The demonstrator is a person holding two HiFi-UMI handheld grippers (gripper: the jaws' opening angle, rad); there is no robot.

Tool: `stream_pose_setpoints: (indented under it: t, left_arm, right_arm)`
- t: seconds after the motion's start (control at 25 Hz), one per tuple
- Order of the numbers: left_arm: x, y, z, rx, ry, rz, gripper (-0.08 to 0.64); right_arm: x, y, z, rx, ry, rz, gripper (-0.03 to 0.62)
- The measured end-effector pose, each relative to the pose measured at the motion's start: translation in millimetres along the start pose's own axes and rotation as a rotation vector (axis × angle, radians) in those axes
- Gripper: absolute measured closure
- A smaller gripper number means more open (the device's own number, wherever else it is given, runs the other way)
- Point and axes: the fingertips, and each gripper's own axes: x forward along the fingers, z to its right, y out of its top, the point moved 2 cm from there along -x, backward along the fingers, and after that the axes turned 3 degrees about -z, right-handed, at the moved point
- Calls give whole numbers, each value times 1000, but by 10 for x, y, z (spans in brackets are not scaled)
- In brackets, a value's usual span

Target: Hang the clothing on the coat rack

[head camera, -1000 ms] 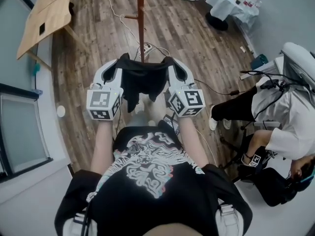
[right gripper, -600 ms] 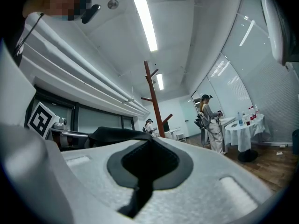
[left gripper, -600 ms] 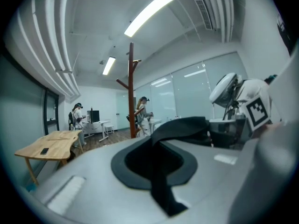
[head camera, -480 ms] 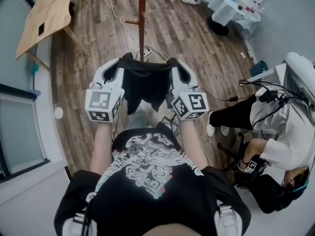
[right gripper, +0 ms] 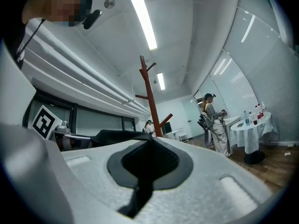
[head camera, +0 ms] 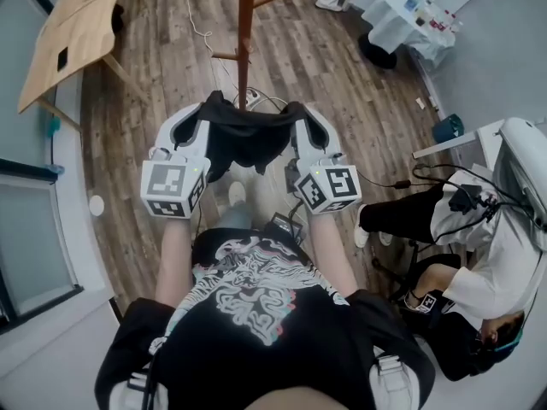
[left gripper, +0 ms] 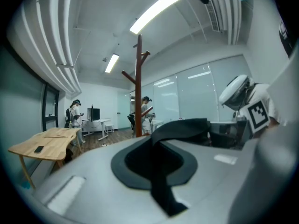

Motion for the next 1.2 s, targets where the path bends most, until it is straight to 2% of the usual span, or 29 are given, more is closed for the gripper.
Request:
stream_pose_setpoints:
  t: [0.48,1.2]
  left_arm:
    - [733,155,-631,-22,4,0,558]
    - [1516,216,-1136,-31,-46,-16,558]
  right_arm:
    - [1004,115,295,25,25,7,591]
    - [1823,151,663,64,-7,20,591]
